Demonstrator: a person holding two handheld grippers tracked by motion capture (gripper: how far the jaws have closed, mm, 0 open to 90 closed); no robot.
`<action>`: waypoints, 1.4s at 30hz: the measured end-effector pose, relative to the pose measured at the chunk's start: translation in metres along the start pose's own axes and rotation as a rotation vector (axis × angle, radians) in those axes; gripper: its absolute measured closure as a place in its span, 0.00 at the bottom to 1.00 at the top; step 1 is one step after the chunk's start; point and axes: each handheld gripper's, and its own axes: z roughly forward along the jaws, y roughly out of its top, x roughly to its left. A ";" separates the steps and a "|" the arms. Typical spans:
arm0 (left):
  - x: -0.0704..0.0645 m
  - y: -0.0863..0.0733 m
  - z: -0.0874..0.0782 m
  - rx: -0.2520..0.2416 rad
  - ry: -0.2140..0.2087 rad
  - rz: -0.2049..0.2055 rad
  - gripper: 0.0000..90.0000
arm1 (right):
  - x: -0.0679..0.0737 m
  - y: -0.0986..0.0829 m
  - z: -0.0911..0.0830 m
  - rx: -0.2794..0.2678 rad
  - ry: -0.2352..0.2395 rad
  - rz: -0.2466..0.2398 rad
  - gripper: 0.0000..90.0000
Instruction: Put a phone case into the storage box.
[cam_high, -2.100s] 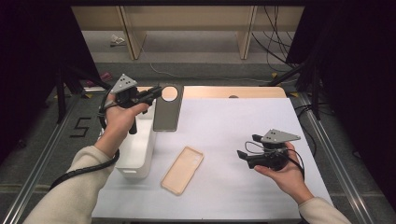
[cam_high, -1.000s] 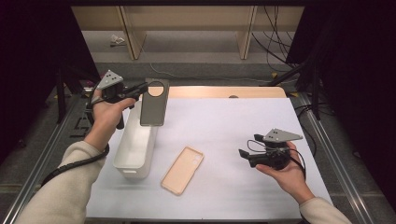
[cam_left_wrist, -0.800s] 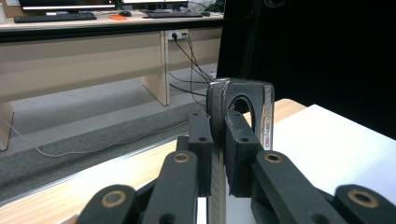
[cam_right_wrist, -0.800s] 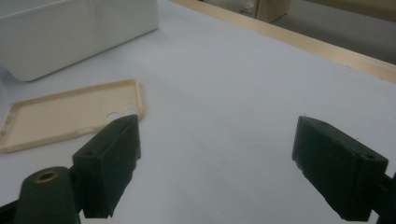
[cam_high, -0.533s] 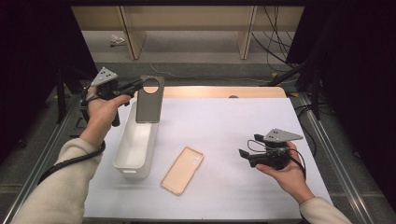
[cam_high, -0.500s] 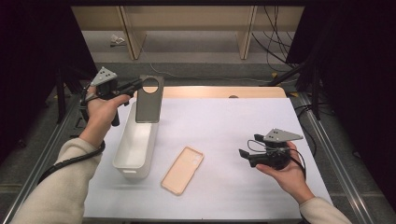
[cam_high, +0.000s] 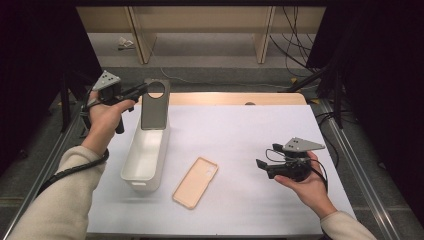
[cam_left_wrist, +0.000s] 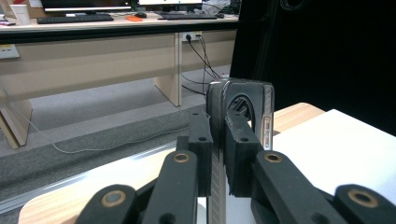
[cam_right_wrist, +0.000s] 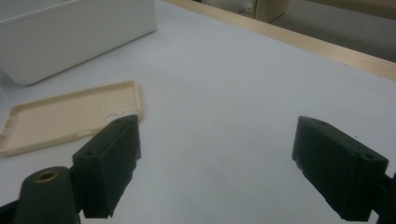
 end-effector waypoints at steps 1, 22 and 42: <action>0.001 0.000 0.000 0.001 0.000 0.002 0.91 | 0.000 0.000 0.000 0.000 -0.001 0.000 0.18; 0.011 -0.002 0.003 0.007 0.018 -0.005 0.91 | -0.002 0.000 0.000 -0.005 0.001 0.010 0.18; 0.019 0.002 0.012 0.019 0.038 -0.002 0.91 | -0.003 -0.001 0.000 -0.008 0.004 0.016 0.18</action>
